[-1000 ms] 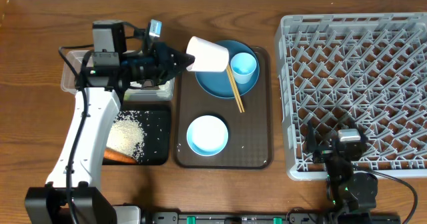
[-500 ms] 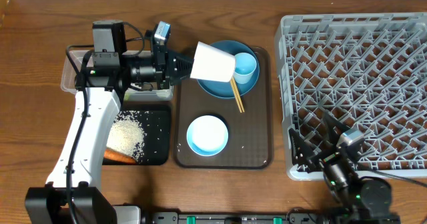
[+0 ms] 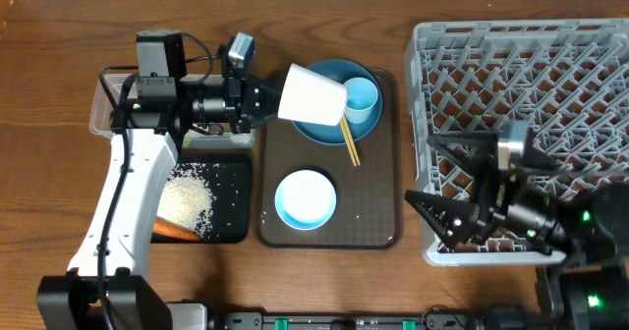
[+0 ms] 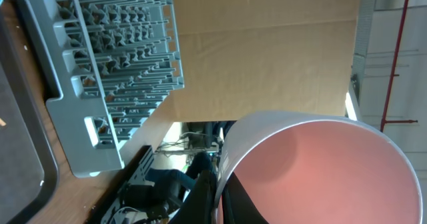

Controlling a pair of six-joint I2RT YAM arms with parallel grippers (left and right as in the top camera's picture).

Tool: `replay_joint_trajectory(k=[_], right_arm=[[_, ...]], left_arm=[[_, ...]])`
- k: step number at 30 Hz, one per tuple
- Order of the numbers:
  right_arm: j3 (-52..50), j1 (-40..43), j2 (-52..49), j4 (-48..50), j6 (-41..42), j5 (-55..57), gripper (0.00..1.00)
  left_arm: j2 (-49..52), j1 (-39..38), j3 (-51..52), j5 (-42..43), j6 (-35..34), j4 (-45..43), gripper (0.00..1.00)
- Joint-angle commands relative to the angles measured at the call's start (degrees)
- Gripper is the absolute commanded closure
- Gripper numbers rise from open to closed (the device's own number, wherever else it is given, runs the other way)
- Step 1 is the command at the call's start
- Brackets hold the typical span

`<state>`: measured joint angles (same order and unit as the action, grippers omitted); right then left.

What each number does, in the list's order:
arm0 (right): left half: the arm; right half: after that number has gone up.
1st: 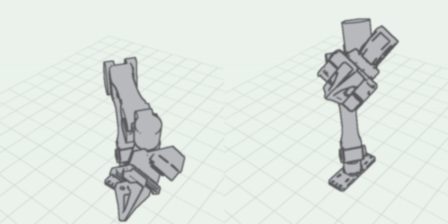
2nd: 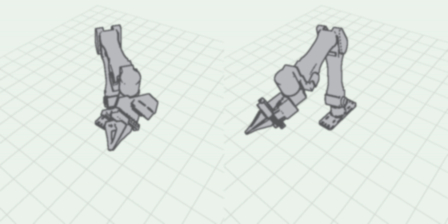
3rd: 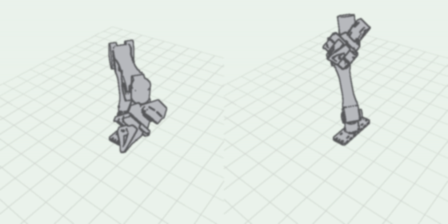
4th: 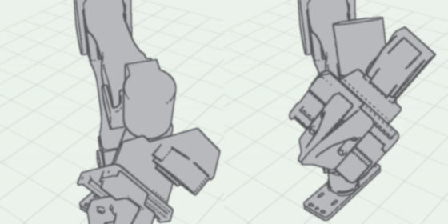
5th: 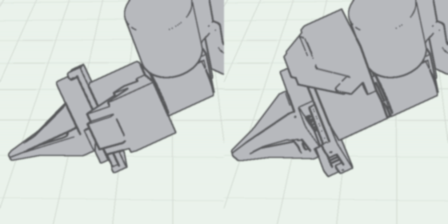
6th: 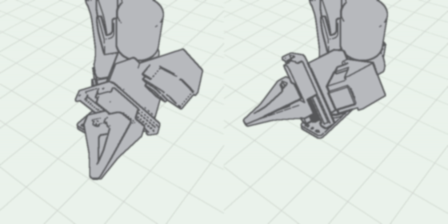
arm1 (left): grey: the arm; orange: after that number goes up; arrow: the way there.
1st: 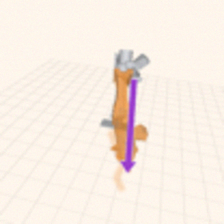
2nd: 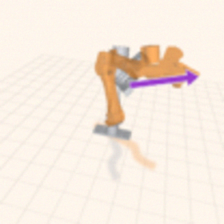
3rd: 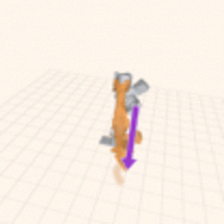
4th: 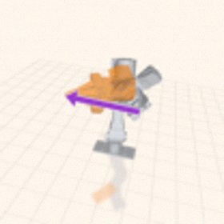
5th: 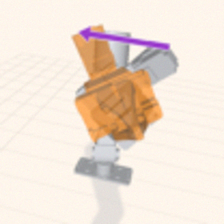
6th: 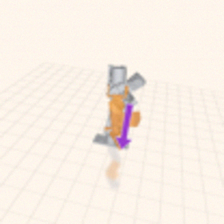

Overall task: Sort waste into correct bins and load items into the dishwasher rack
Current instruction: 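Reach the right gripper left to grasp the pink cup from the left gripper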

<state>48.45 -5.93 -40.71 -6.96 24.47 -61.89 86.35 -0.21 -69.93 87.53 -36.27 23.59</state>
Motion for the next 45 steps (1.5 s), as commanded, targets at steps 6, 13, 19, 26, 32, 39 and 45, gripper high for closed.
replay_joint_trajectory(k=[6, 13, 19, 26, 32, 39, 45], right_arm=[[0.87, -1.6, -8.55, 1.2, 2.49, -8.61, 0.01], [0.87, -1.6, -15.74, 4.85, 2.47, -11.89, 0.03], [0.87, -1.77, -18.75, 5.05, 2.49, -11.93, 0.01], [0.87, -5.2, -18.93, 9.14, 2.51, -9.22, 0.03], [0.87, -9.51, -19.08, 9.97, 2.49, -1.31, 0.04], [0.87, -12.85, -21.64, 13.92, 2.49, 2.32, 0.07], [0.87, -14.1, -23.96, 18.21, 2.49, 2.32, 0.09]], left_arm=[[-0.2, -2.75, 0.28, 2.51, -0.81, -0.04, 0.94], [-0.2, -6.78, 0.28, 2.49, -0.94, -0.07, 0.94], [-0.2, -8.24, 0.28, 2.45, -0.92, -0.09, 0.94], [-0.2, -8.24, 0.28, 2.47, -0.92, -0.09, 0.94], [-0.2, -8.24, 0.28, 2.49, -0.92, -0.09, 0.93], [-0.2, -8.24, 0.28, 2.49, -0.92, -0.07, 0.94], [-0.2, -8.26, 0.28, 2.51, -0.92, -0.07, 0.94]])
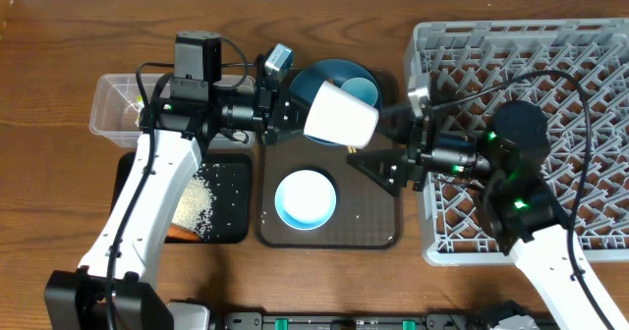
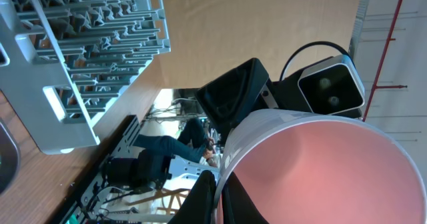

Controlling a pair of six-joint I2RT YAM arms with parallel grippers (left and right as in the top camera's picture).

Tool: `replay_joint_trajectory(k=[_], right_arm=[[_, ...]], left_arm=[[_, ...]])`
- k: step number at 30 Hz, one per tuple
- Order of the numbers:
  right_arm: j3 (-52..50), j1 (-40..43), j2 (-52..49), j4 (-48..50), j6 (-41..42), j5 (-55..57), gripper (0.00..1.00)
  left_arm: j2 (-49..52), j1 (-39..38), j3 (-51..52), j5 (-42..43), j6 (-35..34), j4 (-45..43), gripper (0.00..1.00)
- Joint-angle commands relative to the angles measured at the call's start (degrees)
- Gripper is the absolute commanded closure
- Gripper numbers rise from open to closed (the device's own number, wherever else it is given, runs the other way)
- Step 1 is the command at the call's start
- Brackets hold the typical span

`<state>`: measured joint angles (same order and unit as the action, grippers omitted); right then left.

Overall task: Sort waste into correct bins and load items into the dishwasher rack
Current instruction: 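Reach the right gripper left to grasp the pink cup from the left gripper, then release the cup from the left gripper and pull the right gripper back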

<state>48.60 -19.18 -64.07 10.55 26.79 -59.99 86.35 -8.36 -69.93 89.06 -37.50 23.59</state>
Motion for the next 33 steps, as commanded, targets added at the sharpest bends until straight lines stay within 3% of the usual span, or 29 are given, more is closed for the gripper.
replay_joint_trajectory(k=[1, 9, 27, 33], right_arm=[[0.72, -0.83, -0.81, 0.87, 0.15, 0.44, 0.1], [0.72, -0.83, -1.07, 3.98, 0.22, -0.42, 0.4], [0.72, -0.72, -1.09, 5.51, 0.37, -0.44, 0.62], [0.72, -0.72, -1.09, 4.96, 0.37, -0.46, 0.64]], left_arm=[[-0.2, -0.11, 0.28, 0.98, 0.31, -0.07, 0.94], [-0.2, -0.09, 0.28, 0.96, 0.35, -0.07, 0.94], [-0.2, -0.09, 0.35, -1.95, 3.37, -0.07, 0.92], [-0.2, -0.09, 0.35, -5.44, 3.34, -0.07, 0.83]])
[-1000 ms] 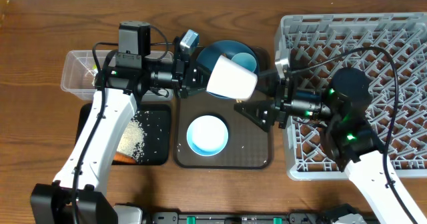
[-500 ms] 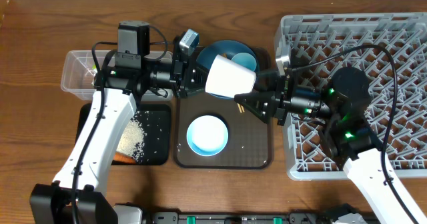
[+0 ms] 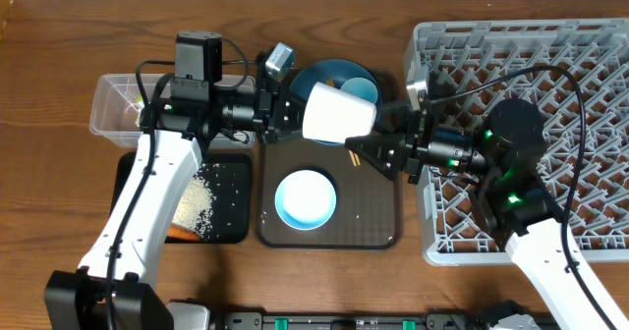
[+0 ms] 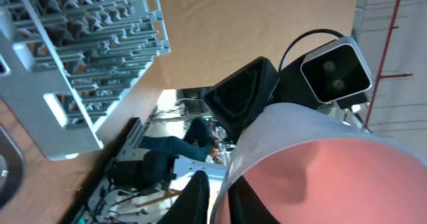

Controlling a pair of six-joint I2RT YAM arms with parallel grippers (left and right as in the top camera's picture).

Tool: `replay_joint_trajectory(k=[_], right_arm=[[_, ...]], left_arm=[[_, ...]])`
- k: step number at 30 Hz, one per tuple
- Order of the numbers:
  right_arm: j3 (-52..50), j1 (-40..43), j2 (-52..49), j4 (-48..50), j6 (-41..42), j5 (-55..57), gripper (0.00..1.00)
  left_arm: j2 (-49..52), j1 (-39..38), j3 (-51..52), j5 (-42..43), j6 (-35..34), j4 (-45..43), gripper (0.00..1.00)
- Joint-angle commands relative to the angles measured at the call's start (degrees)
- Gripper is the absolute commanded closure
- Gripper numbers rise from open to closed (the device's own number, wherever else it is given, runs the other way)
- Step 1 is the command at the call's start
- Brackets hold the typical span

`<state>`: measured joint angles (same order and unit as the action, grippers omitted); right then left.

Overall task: Sort waste into correct bins and load items into the dishwasher rack
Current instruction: 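Release the cup from the left gripper and pull the right gripper back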

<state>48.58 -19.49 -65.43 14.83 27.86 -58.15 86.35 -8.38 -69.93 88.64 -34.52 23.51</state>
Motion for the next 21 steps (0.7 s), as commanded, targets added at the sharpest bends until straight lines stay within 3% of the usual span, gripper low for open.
replay_joint_trajectory(k=[1, 7, 21], right_arm=[[0.74, -0.42, 0.26, 0.46, -0.72, -2.32, 0.64], [0.74, -0.42, 0.26, -0.9, -2.21, -2.29, 0.66], [0.74, 3.15, 0.28, -2.08, -2.14, -6.01, 0.69]], left_arm=[[-0.2, -0.07, 0.35, -5.7, 0.37, 0.02, 0.83], [-0.2, -0.07, 0.35, -6.08, 0.37, 0.0, 0.68], [-0.2, -0.04, 0.35, -13.31, 0.37, 0.0, 0.49]])
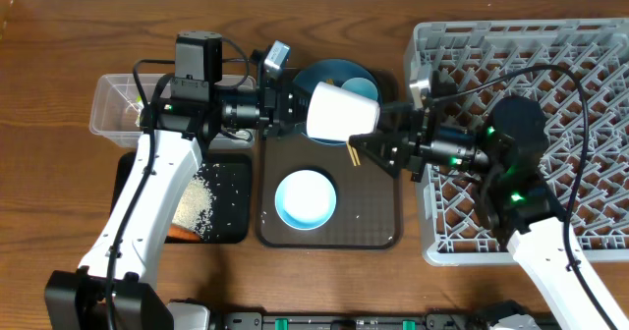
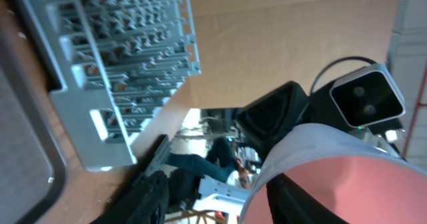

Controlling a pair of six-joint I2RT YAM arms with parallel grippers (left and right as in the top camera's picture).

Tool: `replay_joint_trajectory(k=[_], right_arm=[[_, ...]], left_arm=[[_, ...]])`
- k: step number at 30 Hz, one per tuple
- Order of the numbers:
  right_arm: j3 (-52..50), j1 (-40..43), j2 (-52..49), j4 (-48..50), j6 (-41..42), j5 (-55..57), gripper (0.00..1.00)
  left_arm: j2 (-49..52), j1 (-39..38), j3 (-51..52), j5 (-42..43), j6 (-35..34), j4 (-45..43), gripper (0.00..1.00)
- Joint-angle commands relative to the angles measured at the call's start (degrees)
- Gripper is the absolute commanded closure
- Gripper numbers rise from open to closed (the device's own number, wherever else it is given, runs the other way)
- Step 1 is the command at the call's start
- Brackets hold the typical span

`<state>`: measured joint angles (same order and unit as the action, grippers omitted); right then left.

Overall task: Sort waste into correct bins and load items into the dishwasher rack
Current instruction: 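Release the cup from the left gripper and pull the right gripper back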

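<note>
A white cup [image 1: 342,112] with a pinkish inside [image 2: 347,177] hangs on its side above the brown tray [image 1: 329,234]. My left gripper [image 1: 293,109] [image 2: 220,201] is at the cup's mouth, open, with one finger inside the rim and the other well outside it. From the right, my right gripper [image 1: 366,141] is shut on the cup's base end. The grey dishwasher rack [image 1: 531,124] stands at the right.
A blue bowl holding a blue cup [image 1: 344,80] sits at the tray's far end, with a chopstick [image 1: 350,153] beside it. A small blue-and-white dish [image 1: 306,197] lies on the tray. A clear bin [image 1: 113,104] and a black tray of rice [image 1: 192,202] are at the left.
My left gripper has opened off the cup's rim. The right gripper's fingers, spread around the cup's base before, are now shut on it. The cup has hardly moved.
My left gripper held the white cup by its rim above the blue bowl, with the right arm low by the rack. Then the right gripper was open near the cup, then around its base. Now the right holds the cup and the left has let go.
</note>
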<state>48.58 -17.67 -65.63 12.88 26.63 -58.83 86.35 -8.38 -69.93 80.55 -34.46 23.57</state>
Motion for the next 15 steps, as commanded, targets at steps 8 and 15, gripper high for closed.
replay_joint_trajectory(k=[8, 15], right_arm=[[0.74, 9.35, 0.48, -8.68, -0.98, -5.25, 0.71], [0.74, 19.3, 0.48, -18.45, -2.38, -1.4, 0.73]], left_arm=[[-0.2, -0.07, 0.35, -8.24, 0.33, -0.07, 0.44], [-0.2, -0.07, 0.35, -11.28, 0.33, -0.07, 0.36]])
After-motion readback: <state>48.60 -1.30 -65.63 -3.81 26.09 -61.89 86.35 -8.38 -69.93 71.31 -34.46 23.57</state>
